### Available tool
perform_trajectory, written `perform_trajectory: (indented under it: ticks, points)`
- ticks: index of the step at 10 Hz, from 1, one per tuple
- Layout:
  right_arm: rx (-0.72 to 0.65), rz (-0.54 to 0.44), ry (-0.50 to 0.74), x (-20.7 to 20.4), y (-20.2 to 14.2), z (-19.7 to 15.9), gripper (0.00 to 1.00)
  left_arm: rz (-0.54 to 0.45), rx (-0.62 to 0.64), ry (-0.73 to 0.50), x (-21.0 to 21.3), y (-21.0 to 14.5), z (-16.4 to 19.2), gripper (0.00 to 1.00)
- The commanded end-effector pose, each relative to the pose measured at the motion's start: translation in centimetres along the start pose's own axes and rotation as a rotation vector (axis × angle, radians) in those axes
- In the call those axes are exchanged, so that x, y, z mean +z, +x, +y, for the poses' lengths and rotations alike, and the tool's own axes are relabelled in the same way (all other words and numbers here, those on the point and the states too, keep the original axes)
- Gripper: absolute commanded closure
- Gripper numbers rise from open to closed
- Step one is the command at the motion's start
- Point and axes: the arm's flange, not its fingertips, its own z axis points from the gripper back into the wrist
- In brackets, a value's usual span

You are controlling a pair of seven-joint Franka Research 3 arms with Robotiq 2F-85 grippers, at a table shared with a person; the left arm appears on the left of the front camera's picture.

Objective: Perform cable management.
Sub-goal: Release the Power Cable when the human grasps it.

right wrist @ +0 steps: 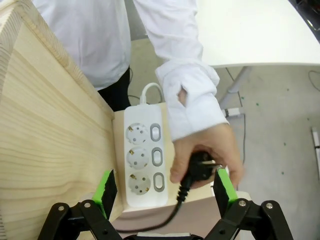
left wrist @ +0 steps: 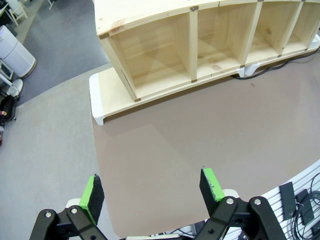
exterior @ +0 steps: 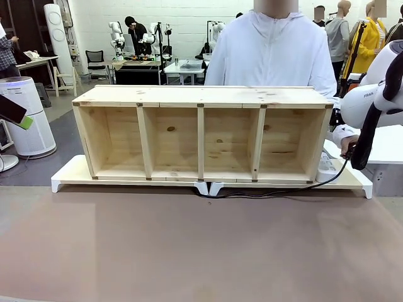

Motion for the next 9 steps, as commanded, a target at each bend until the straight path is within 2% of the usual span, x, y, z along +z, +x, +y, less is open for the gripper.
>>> perform_trajectory:
  ticks: [1,9]
  points:
    - [0.002,0.007,-0.001,0.02,-0.05,0.15,0.0,-0.01,0.0,0.004,-0.09,0.19,0.04,0.0]
    - [0.002,0.007,-0.001,0.02,-0.05,0.15,0.0,-0.01,0.0,0.004,-0.09,0.19,0.04,0.0]
